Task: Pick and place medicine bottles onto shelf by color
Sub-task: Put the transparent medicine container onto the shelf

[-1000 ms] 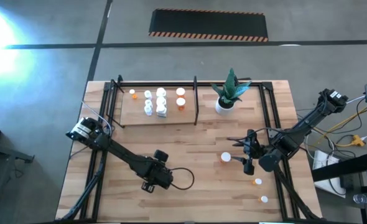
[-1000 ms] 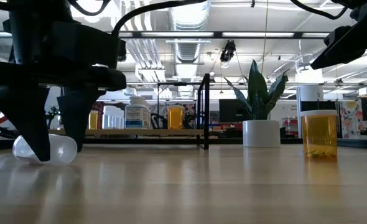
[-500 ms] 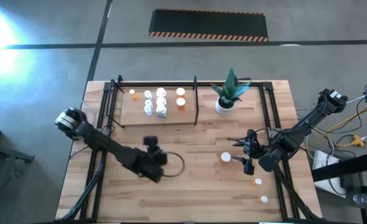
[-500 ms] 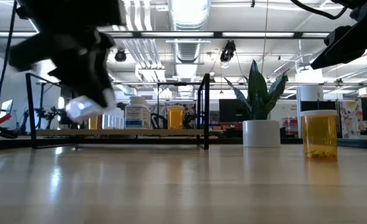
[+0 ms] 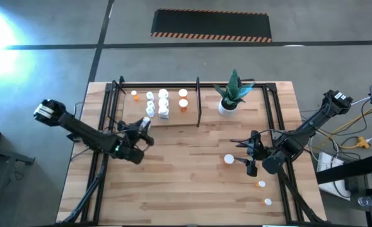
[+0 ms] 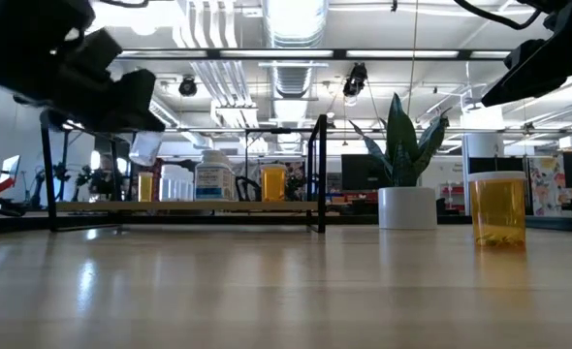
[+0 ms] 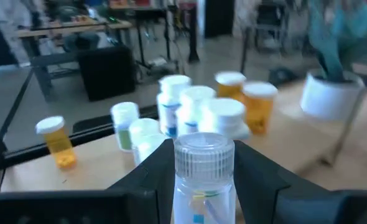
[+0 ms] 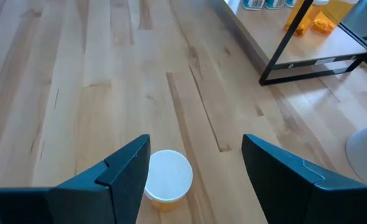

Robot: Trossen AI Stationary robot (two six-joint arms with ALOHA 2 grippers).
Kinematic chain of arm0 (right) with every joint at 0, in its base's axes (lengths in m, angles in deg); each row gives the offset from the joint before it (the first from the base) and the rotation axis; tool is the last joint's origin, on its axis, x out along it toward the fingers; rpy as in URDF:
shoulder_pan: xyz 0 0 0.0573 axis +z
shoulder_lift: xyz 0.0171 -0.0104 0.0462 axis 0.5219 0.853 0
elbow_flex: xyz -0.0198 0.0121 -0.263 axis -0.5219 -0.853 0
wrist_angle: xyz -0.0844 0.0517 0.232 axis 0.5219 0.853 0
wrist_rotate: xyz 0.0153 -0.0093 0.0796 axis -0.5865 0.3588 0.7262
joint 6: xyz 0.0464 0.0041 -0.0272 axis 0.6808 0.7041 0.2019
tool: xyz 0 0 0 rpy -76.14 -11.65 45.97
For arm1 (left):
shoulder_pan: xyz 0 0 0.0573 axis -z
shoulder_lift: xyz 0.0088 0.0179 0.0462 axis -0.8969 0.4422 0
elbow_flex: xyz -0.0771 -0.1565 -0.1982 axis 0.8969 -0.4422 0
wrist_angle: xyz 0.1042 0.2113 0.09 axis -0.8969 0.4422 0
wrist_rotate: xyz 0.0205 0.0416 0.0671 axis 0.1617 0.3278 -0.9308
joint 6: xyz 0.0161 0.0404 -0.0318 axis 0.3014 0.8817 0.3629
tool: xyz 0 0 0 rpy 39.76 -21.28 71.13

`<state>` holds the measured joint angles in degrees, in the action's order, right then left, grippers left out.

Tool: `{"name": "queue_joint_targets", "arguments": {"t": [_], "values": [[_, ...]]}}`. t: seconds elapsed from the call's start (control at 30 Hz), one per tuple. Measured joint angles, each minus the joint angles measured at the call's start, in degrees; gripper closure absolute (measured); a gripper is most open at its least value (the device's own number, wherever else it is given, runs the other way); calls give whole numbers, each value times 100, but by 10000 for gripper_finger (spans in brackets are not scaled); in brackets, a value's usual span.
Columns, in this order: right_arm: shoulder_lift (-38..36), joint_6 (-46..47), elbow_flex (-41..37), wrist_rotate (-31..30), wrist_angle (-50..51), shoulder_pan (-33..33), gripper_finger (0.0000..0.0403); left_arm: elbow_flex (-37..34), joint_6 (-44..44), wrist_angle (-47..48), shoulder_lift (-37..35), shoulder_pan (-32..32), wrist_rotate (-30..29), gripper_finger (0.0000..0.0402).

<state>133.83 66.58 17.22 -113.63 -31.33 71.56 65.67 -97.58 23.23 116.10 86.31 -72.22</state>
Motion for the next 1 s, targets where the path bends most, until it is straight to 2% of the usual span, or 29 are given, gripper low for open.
{"name": "queue_joint_targets", "arguments": {"t": [0.23, 0.37, 0.47, 0.57, 0.73, 1.0], "values": [[0, -18, 0, 0, -2, 0, 158, -939, 45, -1974, 351, -334, -90, 292], [0, -23, 0, -54, 0, 0, 158, -1032, 78, -2366, 724, -525, -92, 292], [0, -44, 0, -136, 0, 0, 158, -1032, 578, -2902, 1051, -682, -78, 292], [0, -62, 0, -136, 0, 0, 158, -1030, 1358, -3844, 1361, -819, -28, 292], [0, -62, 0, -136, -2, 0, 158, -1022, 2574, -5331, 1918, -1179, 343, 292], [0, -38, 0, -136, 0, 0, 158, -973, 2762, -6284, 2605, -1572, 452, 292]]}}
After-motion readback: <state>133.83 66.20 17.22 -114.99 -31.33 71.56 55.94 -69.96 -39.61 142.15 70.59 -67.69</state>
